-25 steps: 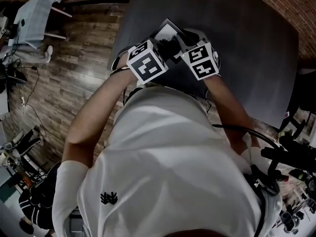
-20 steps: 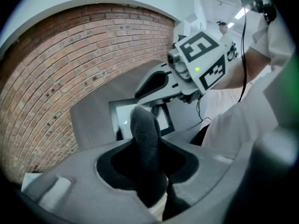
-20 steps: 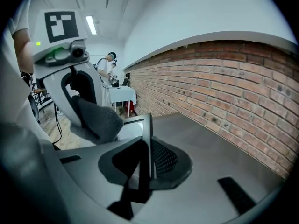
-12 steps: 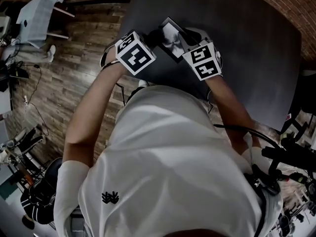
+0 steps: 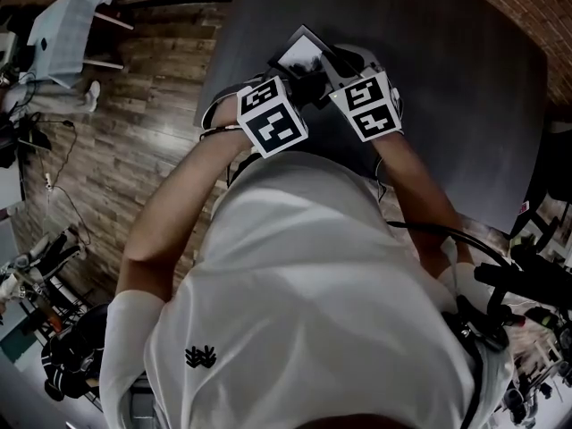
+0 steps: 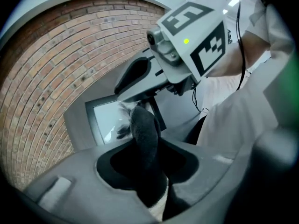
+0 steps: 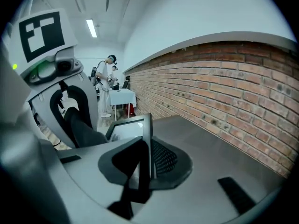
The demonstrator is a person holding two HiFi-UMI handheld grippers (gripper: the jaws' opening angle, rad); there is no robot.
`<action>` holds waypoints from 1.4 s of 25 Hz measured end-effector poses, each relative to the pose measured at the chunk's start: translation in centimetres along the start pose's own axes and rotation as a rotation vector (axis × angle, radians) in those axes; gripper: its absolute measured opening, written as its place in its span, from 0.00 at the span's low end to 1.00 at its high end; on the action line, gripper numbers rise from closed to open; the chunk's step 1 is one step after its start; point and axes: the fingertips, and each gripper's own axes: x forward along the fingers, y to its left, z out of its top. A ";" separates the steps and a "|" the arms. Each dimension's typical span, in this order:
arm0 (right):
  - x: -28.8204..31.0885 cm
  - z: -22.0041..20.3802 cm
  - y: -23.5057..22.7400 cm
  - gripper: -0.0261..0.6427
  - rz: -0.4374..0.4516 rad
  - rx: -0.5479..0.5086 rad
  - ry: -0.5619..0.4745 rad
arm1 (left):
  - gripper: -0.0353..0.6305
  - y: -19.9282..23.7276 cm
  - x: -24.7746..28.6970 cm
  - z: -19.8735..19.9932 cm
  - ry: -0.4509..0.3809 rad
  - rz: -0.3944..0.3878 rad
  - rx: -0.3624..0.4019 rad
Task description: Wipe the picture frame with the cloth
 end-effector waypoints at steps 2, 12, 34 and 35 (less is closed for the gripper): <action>0.0 0.0 -0.2 0.14 -0.001 0.003 0.000 | 0.24 1.4 -0.9 -0.6 -0.007 0.037 -0.021; -0.4 0.2 -0.3 0.14 -0.002 0.014 -0.006 | 0.24 4.2 -1.4 -3.7 0.041 0.096 -0.106; -0.3 -1.0 -2.1 0.14 0.042 0.261 -0.030 | 0.24 7.3 -4.0 -5.3 -0.107 0.204 -0.249; -0.3 -1.3 -2.2 0.14 0.057 0.312 -0.037 | 0.25 7.4 -4.0 -5.4 -0.120 0.207 -0.273</action>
